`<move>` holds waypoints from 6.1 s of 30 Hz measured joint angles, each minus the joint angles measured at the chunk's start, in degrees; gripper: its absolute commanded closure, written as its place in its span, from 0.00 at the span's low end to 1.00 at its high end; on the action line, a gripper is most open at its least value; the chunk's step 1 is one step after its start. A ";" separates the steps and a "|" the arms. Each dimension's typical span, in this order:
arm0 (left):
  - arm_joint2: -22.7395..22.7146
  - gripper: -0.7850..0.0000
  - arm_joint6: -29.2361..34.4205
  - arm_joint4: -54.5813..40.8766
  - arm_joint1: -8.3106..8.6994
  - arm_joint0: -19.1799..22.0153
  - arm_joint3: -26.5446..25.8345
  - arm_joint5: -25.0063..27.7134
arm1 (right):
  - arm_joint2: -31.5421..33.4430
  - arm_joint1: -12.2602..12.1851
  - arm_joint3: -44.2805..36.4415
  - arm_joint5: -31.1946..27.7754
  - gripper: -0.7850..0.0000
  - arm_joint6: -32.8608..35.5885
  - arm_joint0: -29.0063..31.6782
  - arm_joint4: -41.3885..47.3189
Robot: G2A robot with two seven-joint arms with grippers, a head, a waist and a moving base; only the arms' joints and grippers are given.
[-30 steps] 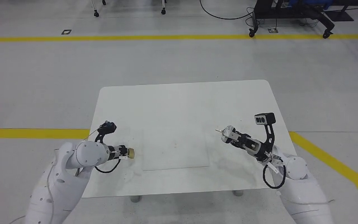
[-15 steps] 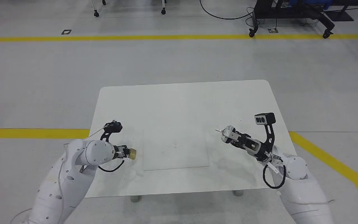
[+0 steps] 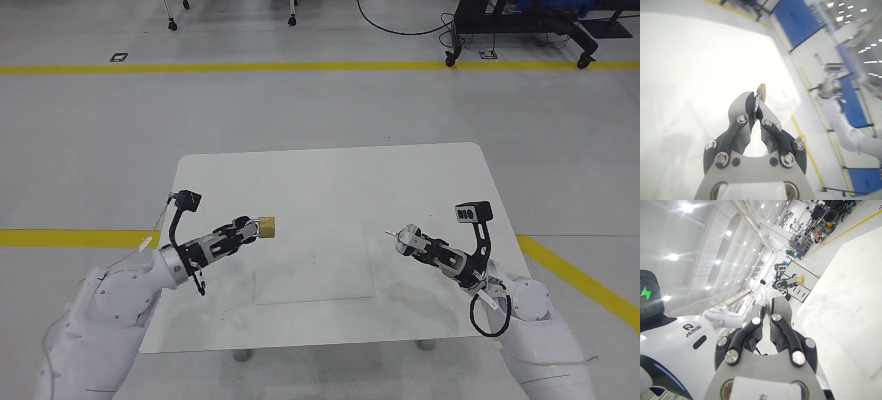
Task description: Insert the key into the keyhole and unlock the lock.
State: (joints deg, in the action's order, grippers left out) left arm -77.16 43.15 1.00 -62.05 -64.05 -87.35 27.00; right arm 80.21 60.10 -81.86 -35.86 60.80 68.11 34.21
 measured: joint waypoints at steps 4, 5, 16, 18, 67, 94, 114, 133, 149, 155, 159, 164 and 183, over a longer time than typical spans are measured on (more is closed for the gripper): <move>5.68 1.00 7.90 -16.18 -1.06 5.26 6.51 5.58 | 0.00 0.00 0.00 0.00 1.00 0.00 0.00 0.00; 5.77 1.00 8.35 -17.64 -1.07 5.29 6.57 5.43 | 0.00 0.00 0.00 0.00 1.00 0.00 0.00 0.00; 8.06 1.00 1.79 -17.52 -1.92 3.35 3.55 8.27 | -3.81 0.97 -1.11 5.63 1.00 -8.75 -1.93 -4.31; 10.67 1.00 0.64 -18.88 -2.70 4.86 4.62 10.10 | -6.74 1.79 -0.58 9.62 1.00 -14.77 -3.80 -5.86; 27.55 1.00 2.25 -31.20 -11.83 18.48 26.15 14.20 | -10.97 5.03 -6.50 16.42 1.00 -18.01 -1.88 -1.61; 25.89 1.00 35.26 -66.62 -16.29 24.81 43.85 -1.13 | -5.69 4.26 -8.89 2.73 1.00 -18.72 2.75 -17.16; 22.53 1.00 2.44 -47.55 -14.82 20.34 30.81 -7.61 | -12.24 6.87 -15.47 10.31 1.00 -50.29 7.09 -40.59; 20.11 1.00 -4.77 -36.45 -14.35 16.02 23.08 -8.71 | -15.86 8.70 -14.37 16.23 1.00 -56.13 6.27 -44.63; 19.27 1.00 -5.19 -32.76 -14.83 15.11 22.22 -5.60 | -15.71 9.48 -14.22 16.87 1.00 -55.49 6.09 -44.40; 18.82 1.00 -5.49 -32.17 -15.03 14.92 22.53 -4.48 | -15.71 9.73 -14.25 16.74 1.00 -55.00 6.06 -44.38; 18.49 1.00 -5.47 -32.18 -15.15 14.86 22.71 -4.26 | -15.57 9.93 -14.18 16.87 1.00 -55.33 5.95 -44.38; 17.98 1.00 -5.08 -34.25 -15.40 14.64 22.86 -5.51 | -15.72 10.24 -13.94 16.84 1.00 -55.96 5.69 -44.83; 16.31 1.00 -12.71 -42.20 -16.07 11.97 19.74 -10.91 | -15.65 10.50 -15.20 16.66 1.00 -55.47 6.63 -43.73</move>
State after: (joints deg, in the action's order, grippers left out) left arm -60.85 30.44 -41.20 -78.12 -52.09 -67.62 16.09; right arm 64.56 70.60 -97.06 -19.20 5.34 74.74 -9.52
